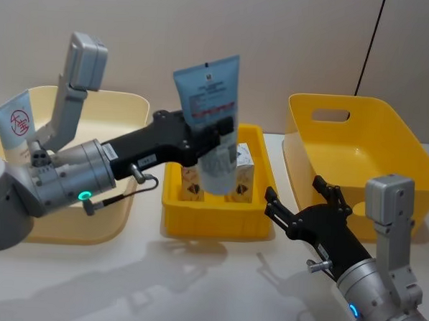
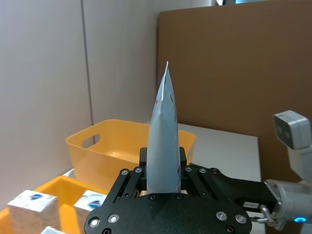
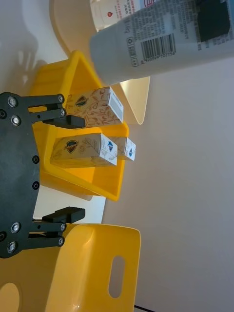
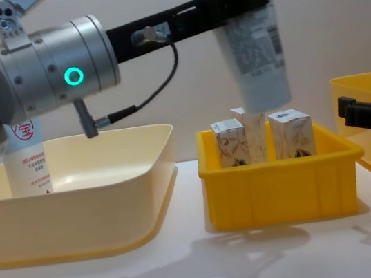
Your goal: Bimanual collaborative sorting of washing and personal care products
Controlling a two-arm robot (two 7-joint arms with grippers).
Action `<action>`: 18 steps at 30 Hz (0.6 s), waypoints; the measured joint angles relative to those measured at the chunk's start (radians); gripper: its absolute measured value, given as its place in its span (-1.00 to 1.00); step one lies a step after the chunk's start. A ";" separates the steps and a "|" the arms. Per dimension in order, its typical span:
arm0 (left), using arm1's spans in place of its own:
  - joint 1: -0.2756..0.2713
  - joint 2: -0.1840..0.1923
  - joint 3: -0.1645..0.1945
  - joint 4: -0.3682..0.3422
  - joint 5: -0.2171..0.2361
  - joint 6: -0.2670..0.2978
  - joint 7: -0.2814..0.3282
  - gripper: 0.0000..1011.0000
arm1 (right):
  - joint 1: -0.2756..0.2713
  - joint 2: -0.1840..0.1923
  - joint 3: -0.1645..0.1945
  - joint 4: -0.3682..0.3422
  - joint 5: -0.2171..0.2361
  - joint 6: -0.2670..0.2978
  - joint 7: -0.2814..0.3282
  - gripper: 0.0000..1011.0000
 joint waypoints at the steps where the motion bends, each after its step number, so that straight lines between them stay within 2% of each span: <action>1: 0.001 -0.003 0.007 0.001 -0.004 -0.001 -0.009 -0.41 | 0.000 0.000 0.000 0.000 0.000 0.000 0.000 0.98; 9: 0.005 -0.008 0.023 0.002 -0.013 -0.005 -0.029 -0.41 | -0.001 0.002 0.002 -0.002 0.005 0.001 0.010 0.98; 18: 0.007 -0.011 0.034 0.003 -0.017 -0.008 -0.042 -0.41 | -0.009 0.030 0.021 -0.033 0.061 0.020 0.088 0.98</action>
